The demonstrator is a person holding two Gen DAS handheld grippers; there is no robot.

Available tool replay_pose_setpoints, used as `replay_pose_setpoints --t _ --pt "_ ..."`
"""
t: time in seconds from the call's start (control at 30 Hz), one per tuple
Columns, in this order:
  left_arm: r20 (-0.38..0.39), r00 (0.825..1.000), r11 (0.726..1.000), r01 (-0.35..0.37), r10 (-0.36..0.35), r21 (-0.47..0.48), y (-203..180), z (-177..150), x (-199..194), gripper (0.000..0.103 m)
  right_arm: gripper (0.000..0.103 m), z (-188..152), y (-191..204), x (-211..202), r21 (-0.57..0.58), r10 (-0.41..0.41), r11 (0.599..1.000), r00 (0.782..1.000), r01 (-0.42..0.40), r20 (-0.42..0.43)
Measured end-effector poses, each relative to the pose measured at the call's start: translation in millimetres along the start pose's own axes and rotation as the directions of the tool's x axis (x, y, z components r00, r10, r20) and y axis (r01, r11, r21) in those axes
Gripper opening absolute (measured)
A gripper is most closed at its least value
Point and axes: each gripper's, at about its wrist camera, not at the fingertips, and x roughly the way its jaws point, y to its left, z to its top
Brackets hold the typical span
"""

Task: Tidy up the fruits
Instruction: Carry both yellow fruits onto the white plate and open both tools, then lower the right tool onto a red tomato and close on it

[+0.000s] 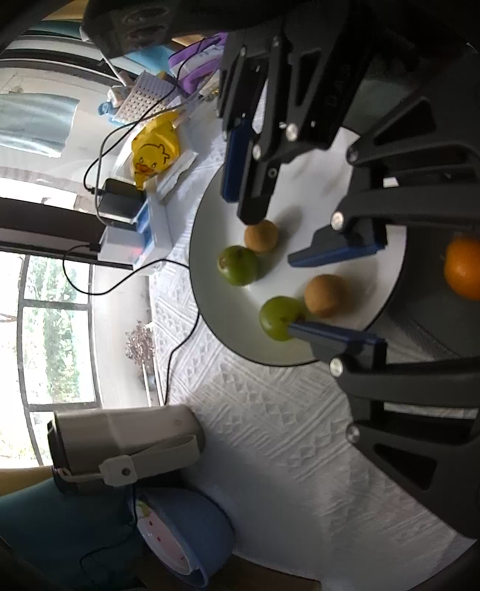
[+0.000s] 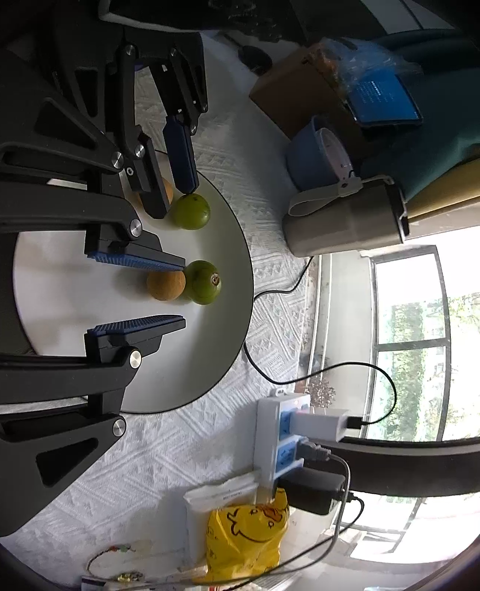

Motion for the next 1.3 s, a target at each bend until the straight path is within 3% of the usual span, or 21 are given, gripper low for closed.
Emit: replay_pose_setpoints --t 0.17,0.87,1.3 --pt "0.011 1.000 1.000 -0.015 0.015 -0.023 -5.8 -0.6 -11.0 0.044 0.026 -4.6 -3.9 -13.4 0.008 -0.002 1.000 1.000 0.002 0.011" --pt "0.061 0.996 0.994 -0.064 0.069 -0.083 -41.6 -26.2 -69.1 0.045 0.026 -39.2 -2.5 -82.8 0.011 0.023 1.000 0.997 -0.024 0.080" --pt "0.076 0.996 0.997 -0.036 0.041 -0.075 -67.8 -54.0 -94.7 0.045 0.026 -78.7 3.2 -112.9 0.035 0.015 0.999 0.997 -0.018 0.079"
